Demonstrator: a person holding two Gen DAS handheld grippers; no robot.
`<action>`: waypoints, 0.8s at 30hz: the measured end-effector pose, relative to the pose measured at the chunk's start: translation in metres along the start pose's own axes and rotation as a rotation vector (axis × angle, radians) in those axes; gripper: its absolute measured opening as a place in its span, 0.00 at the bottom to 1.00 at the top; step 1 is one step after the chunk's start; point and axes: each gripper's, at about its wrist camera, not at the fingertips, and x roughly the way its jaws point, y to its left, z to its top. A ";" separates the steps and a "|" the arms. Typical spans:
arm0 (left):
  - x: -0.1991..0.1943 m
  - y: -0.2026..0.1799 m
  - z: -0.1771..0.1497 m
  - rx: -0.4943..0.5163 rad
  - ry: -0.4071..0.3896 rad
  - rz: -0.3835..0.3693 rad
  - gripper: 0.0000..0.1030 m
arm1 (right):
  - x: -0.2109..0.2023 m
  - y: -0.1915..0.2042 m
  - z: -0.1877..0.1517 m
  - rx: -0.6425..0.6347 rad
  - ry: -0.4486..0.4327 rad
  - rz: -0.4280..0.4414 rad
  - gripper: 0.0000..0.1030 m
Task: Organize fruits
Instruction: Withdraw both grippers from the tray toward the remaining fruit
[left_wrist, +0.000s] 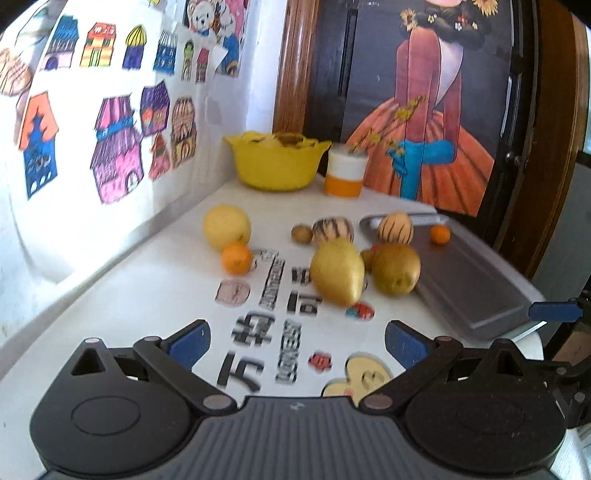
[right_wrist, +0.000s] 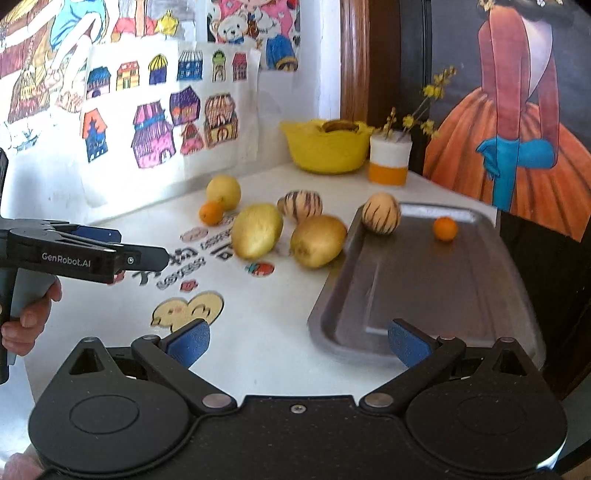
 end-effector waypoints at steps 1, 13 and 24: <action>0.000 0.001 -0.004 0.004 0.004 0.002 1.00 | 0.002 0.001 -0.002 0.004 0.010 -0.001 0.99; 0.013 0.002 -0.015 0.020 0.053 0.009 1.00 | 0.014 -0.005 -0.009 0.025 0.042 -0.002 0.99; 0.047 -0.007 0.009 0.039 0.075 -0.017 1.00 | 0.046 -0.035 0.015 0.007 0.013 -0.015 0.99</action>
